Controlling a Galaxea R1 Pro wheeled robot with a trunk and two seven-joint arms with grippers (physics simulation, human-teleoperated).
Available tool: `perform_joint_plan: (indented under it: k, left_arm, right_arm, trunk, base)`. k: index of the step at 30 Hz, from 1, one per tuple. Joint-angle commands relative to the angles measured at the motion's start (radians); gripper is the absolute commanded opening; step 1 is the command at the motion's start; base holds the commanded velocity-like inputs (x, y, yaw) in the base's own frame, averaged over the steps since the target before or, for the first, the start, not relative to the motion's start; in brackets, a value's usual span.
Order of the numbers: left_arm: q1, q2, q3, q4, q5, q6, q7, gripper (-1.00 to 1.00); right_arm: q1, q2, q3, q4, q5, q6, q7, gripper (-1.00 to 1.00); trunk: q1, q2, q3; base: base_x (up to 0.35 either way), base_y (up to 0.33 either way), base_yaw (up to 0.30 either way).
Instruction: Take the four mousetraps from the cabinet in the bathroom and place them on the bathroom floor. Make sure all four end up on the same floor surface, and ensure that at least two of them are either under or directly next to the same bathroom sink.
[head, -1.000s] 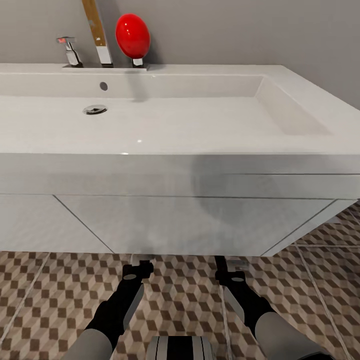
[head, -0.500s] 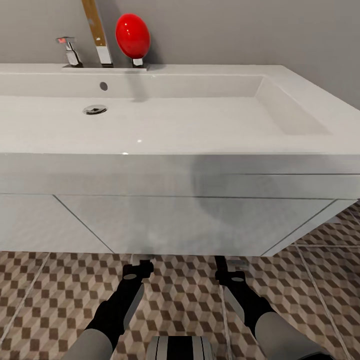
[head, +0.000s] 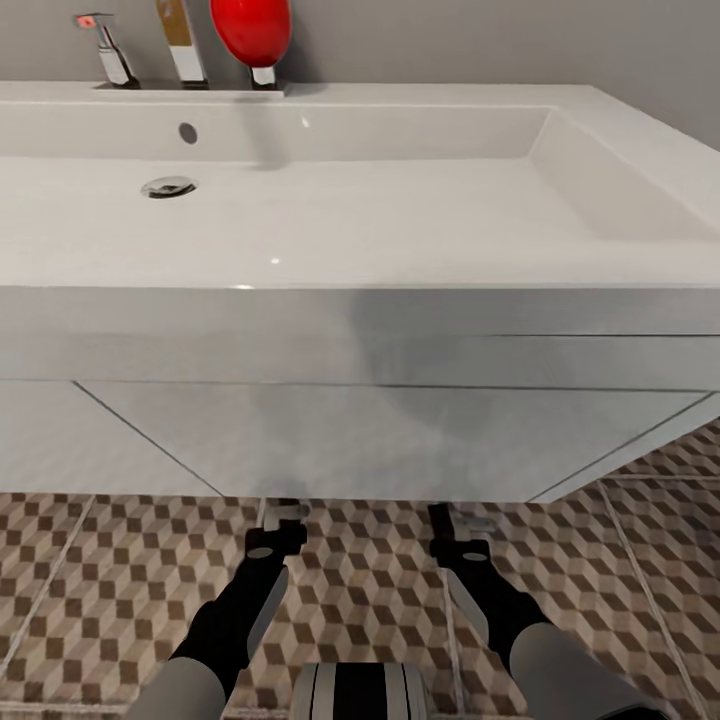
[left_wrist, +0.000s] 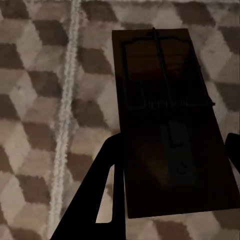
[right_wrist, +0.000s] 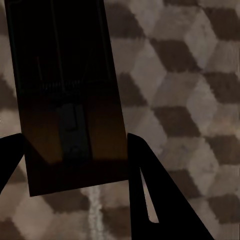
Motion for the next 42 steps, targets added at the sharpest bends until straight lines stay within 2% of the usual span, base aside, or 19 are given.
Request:
perform_joint_plan:
  k: [1, 20, 34, 42]
  left_arm:
    - [0.000, 0.000, -0.004, -0.002, 0.004, 0.006, 0.010, -1.00]
    - [0.000, 0.004, -0.006, -0.038, 0.001, 0.008, 0.010, -1.00]
    - [0.000, 0.006, -0.007, -0.037, 0.000, 0.007, 0.011, -1.00]
    - [0.000, 0.020, -0.005, -0.035, -0.002, 0.007, 0.012, -1.00]
  right_arm:
    - [0.000, -0.001, 0.008, -0.006, -0.013, 0.005, -0.008, -1.00]
    - [0.000, 0.003, 0.008, -0.027, -0.013, 0.004, -0.008, -1.00]
    - [0.000, 0.002, 0.008, -0.028, -0.015, -0.005, -0.008, -1.00]
    - [0.000, 0.002, 0.008, -0.028, -0.015, -0.011, -0.008, -1.00]
  trunk:
    - [0.000, -0.001, -0.005]
    - [0.009, -0.005, -0.078]
    - [0.009, -0.005, -0.078]
    - [0.009, -0.005, -0.078]
  base:
    - [0.000, 0.000, 0.000]
    - [0.000, 0.000, 0.000]
    - [0.000, 0.000, 0.000]
    - [0.000, 0.000, 0.000]
